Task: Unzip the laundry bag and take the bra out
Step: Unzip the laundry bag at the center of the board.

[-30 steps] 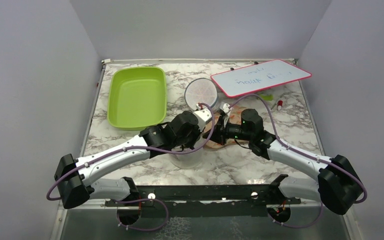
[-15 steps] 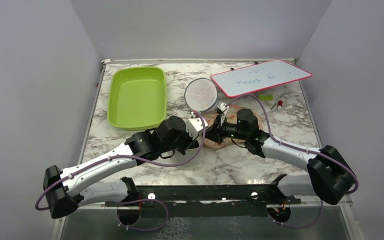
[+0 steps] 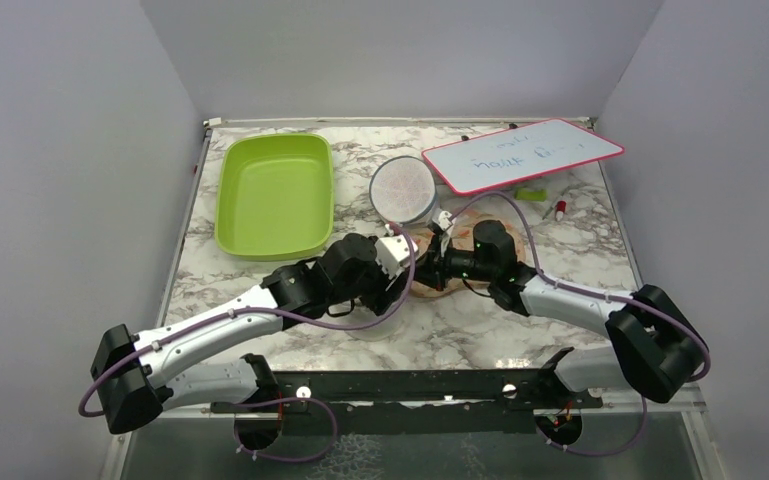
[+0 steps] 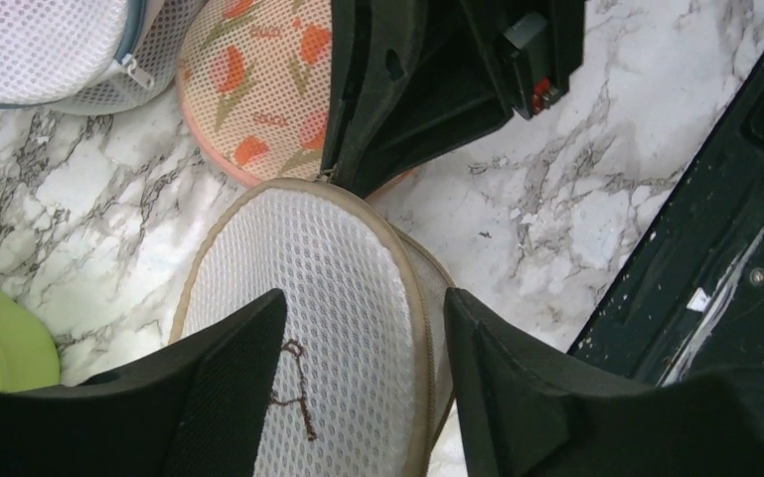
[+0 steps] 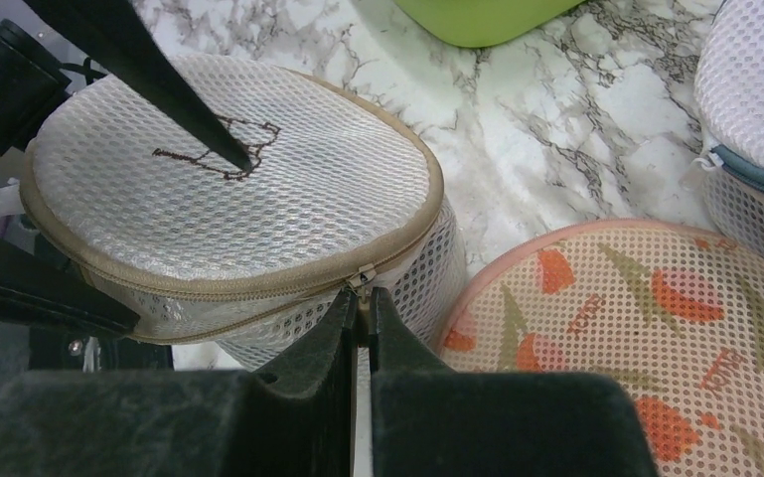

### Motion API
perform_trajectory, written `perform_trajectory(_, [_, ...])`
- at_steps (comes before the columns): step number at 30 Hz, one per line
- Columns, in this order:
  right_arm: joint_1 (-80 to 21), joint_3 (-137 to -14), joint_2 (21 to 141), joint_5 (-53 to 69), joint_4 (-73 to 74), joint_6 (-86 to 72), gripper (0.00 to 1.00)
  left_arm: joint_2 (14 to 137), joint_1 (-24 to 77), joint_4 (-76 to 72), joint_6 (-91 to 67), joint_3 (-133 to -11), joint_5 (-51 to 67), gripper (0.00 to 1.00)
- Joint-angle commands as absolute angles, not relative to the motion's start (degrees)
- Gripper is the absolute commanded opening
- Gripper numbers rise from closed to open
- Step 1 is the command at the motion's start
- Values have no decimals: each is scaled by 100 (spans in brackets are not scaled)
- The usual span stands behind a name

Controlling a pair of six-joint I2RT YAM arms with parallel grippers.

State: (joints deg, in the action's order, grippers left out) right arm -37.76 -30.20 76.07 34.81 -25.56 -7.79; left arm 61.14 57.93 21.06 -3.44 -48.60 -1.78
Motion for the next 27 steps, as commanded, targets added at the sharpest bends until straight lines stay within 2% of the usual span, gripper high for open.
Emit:
perform_trajectory(1, [-3756,-3224,7761,3708,-2535,-666,1,6261,5645,1769,-643,-4952,-44,56])
perform_trajectory(10, [-3757,-3348,7881,3496,-2222,-643,1,6009,5475,1308,-1378,-4809,50,84])
perform_trajectory(17, [-3762,-3468,7778,3249,-2082,-570,1,6202,5268,1382,-1950,-4901,-67,93])
perform_trajectory(21, [-3773,-3411,7791,3359,-2342,-733,1,6004,5248,1109,-2095,-4627,-149,92])
perform_trajectory(25, [-3915,-3500,7864,3216,-2217,-628,1,6078,5247,1335,-2175,-4738,-141,82])
perform_trajectory(27, [-3951,-3460,7766,3183,-2235,-624,1,6180,5247,1485,-2175,-4800,46,81])
